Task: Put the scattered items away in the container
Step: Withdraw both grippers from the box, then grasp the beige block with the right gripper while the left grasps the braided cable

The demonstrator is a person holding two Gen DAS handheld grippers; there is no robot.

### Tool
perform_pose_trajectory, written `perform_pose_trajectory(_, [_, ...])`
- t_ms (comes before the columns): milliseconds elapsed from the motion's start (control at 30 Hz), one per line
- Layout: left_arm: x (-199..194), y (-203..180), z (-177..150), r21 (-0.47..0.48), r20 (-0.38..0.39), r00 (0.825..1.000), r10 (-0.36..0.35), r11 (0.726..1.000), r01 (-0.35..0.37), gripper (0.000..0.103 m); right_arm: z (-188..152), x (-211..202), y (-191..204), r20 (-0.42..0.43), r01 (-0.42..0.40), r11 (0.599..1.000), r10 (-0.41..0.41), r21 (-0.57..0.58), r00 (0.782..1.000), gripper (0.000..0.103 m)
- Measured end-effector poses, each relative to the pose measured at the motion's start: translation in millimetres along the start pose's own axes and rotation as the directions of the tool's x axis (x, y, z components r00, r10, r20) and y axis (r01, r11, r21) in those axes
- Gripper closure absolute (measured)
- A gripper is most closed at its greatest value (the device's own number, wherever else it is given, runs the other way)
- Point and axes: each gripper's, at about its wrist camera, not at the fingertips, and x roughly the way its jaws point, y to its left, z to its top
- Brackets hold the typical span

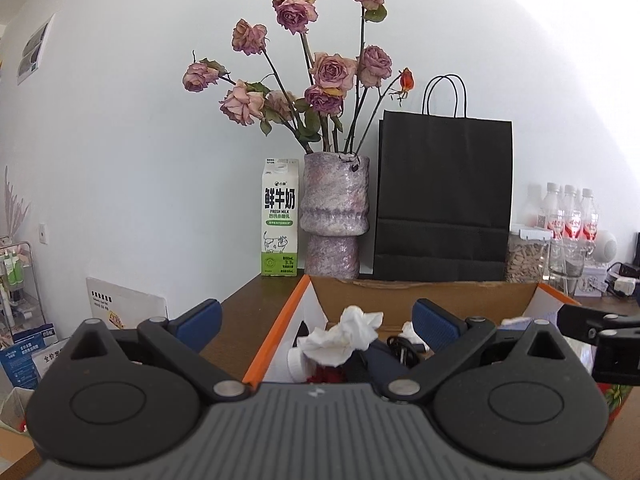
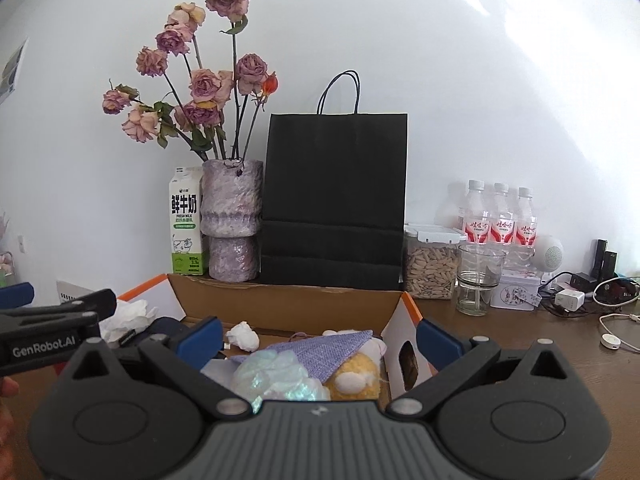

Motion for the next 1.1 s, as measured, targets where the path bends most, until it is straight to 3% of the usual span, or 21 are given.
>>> perform_pose_trajectory(767, [-40.3, 17.3, -27.9, 0.064, -0.106, 0.994, 0.007, 0.998, 0.000, 0.000, -44.9, -48.8, -23.4, -0.099, -0.017, 1.000, 0.019, 0.022, 0.995, 0.000])
perform_pose_trajectory(1100, [-51.9, 43.9, -34.7, -0.025, -0.199, 0.980, -0.003, 1.000, -0.002, 0.000, -55.3, -59.5, -21.4, -0.169, -0.072, 0.997, 0.074, 0.018, 0.983, 0.000])
